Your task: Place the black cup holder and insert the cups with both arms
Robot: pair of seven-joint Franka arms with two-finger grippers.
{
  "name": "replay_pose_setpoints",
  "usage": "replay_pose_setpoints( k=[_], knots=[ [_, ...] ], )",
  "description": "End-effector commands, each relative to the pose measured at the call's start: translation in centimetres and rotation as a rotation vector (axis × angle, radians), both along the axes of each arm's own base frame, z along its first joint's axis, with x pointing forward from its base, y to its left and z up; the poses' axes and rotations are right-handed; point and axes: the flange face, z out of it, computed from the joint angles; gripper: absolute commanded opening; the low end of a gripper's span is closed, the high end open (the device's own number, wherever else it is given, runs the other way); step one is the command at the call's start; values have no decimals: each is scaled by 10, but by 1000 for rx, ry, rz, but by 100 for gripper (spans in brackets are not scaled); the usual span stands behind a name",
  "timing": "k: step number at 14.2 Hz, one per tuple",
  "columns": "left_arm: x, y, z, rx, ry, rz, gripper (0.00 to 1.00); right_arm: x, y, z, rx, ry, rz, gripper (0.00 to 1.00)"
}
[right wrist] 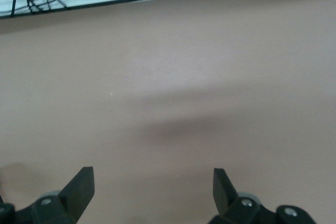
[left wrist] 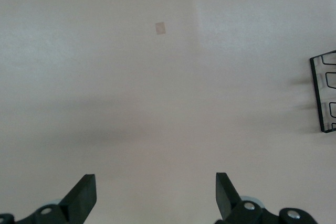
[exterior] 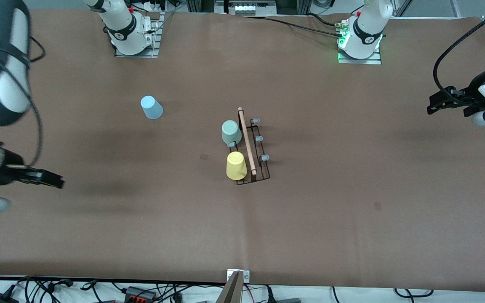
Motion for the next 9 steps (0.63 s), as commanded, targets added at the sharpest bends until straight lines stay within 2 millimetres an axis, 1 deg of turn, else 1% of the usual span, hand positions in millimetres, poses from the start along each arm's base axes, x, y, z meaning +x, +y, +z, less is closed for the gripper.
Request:
replay_pose_setpoints(
  k=[1,2,3,4,5,6,7,8,9],
  knots=[
    [4,0,8,-19,-13,-27,100,-42,-29,34,26,0,-2,100],
    [4,-3,7,-22,-12,-32,100,-53,-37,41,26,2,5,100],
    [7,-11,3,-30,-7,-45,100,-59,-39,47,19,0,35,100],
    [14,-18,-9,-36,13,-57,100,-63,-41,54,1,-4,56,100],
    [22,-50,-28,-55,45,-96,100,-66,-41,55,-8,7,57,100],
    [28,-87,-34,-80,51,-144,100,-71,-42,55,-7,34,56,100],
    [41,-119,-43,-92,57,-144,100,-74,-44,54,-8,51,53,100],
    [46,-151,-51,-105,72,-122,100,-79,-45,56,-13,53,62,100],
    [50,-184,-69,-124,98,-77,100,-85,-42,54,-23,57,79,100]
  ],
)
